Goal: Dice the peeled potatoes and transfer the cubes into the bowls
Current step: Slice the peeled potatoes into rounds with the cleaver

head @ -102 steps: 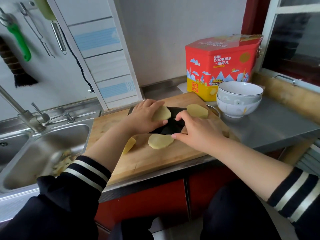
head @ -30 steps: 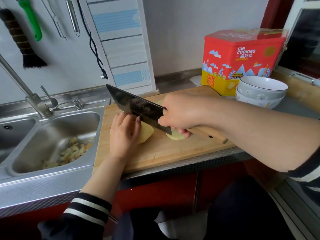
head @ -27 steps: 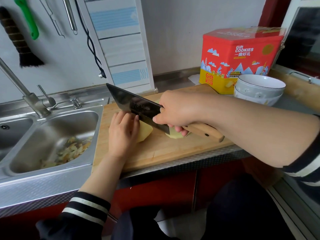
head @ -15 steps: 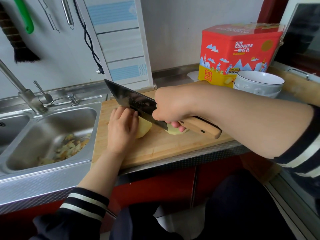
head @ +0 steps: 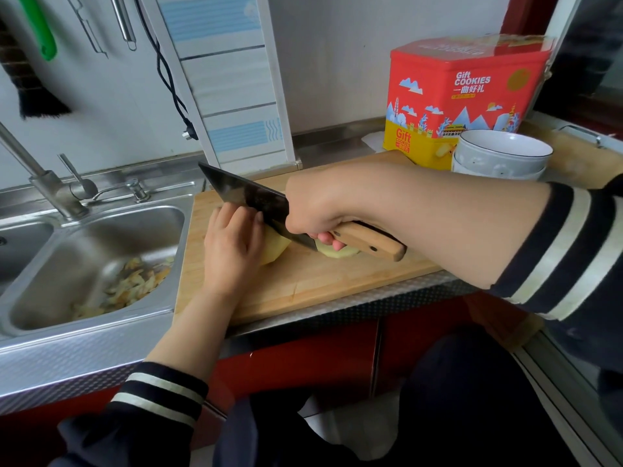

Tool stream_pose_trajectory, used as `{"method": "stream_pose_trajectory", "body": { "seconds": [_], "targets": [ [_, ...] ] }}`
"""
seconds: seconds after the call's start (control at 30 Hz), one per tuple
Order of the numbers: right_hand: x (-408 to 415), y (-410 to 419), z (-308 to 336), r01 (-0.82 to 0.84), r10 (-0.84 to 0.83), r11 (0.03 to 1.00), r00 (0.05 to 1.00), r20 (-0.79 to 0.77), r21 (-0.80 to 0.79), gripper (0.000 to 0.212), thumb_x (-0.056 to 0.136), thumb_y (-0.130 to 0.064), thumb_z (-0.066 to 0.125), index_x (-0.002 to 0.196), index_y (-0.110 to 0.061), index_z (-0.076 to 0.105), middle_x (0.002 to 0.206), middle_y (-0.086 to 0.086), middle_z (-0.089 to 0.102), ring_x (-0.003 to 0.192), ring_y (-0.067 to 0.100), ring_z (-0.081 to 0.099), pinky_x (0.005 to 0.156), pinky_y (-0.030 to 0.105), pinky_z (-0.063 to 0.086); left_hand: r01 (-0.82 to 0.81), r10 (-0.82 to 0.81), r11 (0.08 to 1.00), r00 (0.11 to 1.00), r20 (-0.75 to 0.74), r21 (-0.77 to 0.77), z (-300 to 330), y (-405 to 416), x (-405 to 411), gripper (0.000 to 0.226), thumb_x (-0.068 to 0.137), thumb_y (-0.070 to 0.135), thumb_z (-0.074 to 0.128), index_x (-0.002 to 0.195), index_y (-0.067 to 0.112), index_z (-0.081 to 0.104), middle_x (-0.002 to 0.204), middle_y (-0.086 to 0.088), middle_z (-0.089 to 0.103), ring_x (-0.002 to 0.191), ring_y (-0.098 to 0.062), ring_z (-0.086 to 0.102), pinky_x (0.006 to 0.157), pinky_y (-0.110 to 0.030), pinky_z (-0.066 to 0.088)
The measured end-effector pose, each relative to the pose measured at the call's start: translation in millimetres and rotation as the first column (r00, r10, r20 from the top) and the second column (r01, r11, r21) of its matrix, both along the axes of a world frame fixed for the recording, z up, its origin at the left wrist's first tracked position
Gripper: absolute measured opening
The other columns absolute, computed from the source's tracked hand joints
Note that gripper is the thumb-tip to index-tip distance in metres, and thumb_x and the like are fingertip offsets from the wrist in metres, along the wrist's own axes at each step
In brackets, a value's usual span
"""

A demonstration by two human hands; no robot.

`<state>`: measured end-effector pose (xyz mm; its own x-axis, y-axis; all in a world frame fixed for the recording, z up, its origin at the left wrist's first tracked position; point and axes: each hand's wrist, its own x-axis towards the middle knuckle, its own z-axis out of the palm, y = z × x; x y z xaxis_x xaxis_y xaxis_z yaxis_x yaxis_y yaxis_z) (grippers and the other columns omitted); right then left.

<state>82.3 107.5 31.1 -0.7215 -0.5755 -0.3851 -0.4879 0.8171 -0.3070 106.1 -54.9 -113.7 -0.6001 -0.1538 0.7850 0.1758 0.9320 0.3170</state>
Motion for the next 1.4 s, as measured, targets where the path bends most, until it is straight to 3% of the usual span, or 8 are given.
{"method": "stream_pose_trajectory", "body": {
  "seconds": [0.13,0.27,0.33,0.53,0.63,0.9,1.1,1.4],
  "targets": [
    [-4.2,-7.3,-8.9,0.003,-0.003,1.000,1.000,0.008,0.023,0.028,0.099,-0.002,0.031,0.085,0.003,0.055,0.069,0.017,0.055,0.050,0.025,0.049,0.052,0.032,0.047,-0.007,0.007,1.000,1.000,0.004,0.009,-0.4,-1.1,-0.6,0.021,0.096,0.014,0.052,0.080,0.002,0.057,0.086,-0.012,0.055,0.081,-0.029,0.046,0.071,-0.036,0.037],
    [-10.4,-5.1,-16.2,-0.027,0.016,0.996,0.992,-0.124,-0.085,0.023,0.095,-0.016,0.054,0.072,-0.011,0.054,0.068,0.004,0.061,0.052,0.016,0.057,0.047,0.026,0.049,-0.005,0.005,1.000,1.000,-0.002,-0.009,-1.1,-0.3,-3.0,0.024,0.095,0.016,0.050,0.080,0.000,0.058,0.084,-0.013,0.055,0.080,-0.026,0.044,0.071,-0.033,0.035],
    [-11.3,-5.9,-20.6,-0.024,0.013,0.996,0.993,-0.114,-0.090,0.024,0.095,-0.016,0.054,0.071,-0.012,0.053,0.066,0.003,0.059,0.050,0.015,0.056,0.045,0.025,0.048,-0.012,0.012,1.000,1.000,-0.002,-0.002,-1.3,-0.4,-3.5,0.025,0.096,0.017,0.050,0.079,0.000,0.058,0.084,-0.013,0.055,0.080,-0.026,0.044,0.071,-0.032,0.034],
    [-13.8,-15.8,-50.9,0.082,-0.090,0.994,0.988,0.128,0.068,0.025,0.100,-0.005,0.029,0.103,0.004,0.052,0.067,0.015,0.052,0.048,0.023,0.046,0.033,0.022,0.042,-0.008,0.008,1.000,0.999,-0.031,0.008,-1.3,-1.0,-2.6,0.021,0.095,0.015,0.050,0.082,0.001,0.060,0.087,-0.013,0.058,0.082,-0.025,0.045,0.074,-0.027,0.032],
    [-14.4,-11.2,-51.1,0.114,-0.112,0.993,0.986,0.125,-0.008,0.029,0.100,-0.004,0.031,0.110,0.006,0.056,0.068,0.016,0.054,0.049,0.023,0.048,0.040,0.027,0.045,-0.013,0.013,1.000,0.999,-0.030,0.011,-2.1,0.0,-2.8,0.022,0.096,0.016,0.051,0.083,0.001,0.061,0.087,-0.012,0.059,0.083,-0.023,0.046,0.075,-0.025,0.032],
    [-23.4,11.4,-49.3,0.194,-0.153,0.955,0.970,0.188,-0.223,0.013,0.091,-0.005,0.049,0.079,-0.001,0.053,0.068,0.013,0.050,0.045,0.018,0.041,0.047,0.026,0.045,0.015,-0.012,0.998,0.999,-0.044,0.064,0.6,2.4,8.1,0.021,0.095,0.022,0.053,0.083,0.006,0.059,0.084,-0.006,0.060,0.081,-0.022,0.051,0.070,-0.033,0.042],
    [-20.7,21.2,-28.9,0.186,-0.156,0.937,0.980,0.122,-0.295,0.017,0.090,-0.009,0.052,0.075,-0.002,0.055,0.066,0.012,0.053,0.048,0.020,0.045,0.045,0.024,0.045,-0.036,0.035,0.999,0.998,-0.049,-0.021,0.6,-0.6,8.8,0.025,0.092,0.026,0.057,0.081,0.005,0.065,0.086,-0.008,0.059,0.081,-0.026,0.053,0.075,-0.020,0.031],
    [-7.6,26.7,7.7,0.140,-0.117,0.924,0.989,0.085,-0.356,0.012,0.091,-0.010,0.054,0.085,-0.002,0.060,0.061,0.007,0.053,0.040,0.013,0.043,0.043,0.022,0.045,-0.035,0.035,0.999,0.999,-0.039,-0.011,0.8,-0.6,12.8,0.026,0.094,0.026,0.054,0.083,0.003,0.061,0.087,-0.009,0.059,0.081,-0.022,0.051,0.072,-0.020,0.032]
  ]
}}
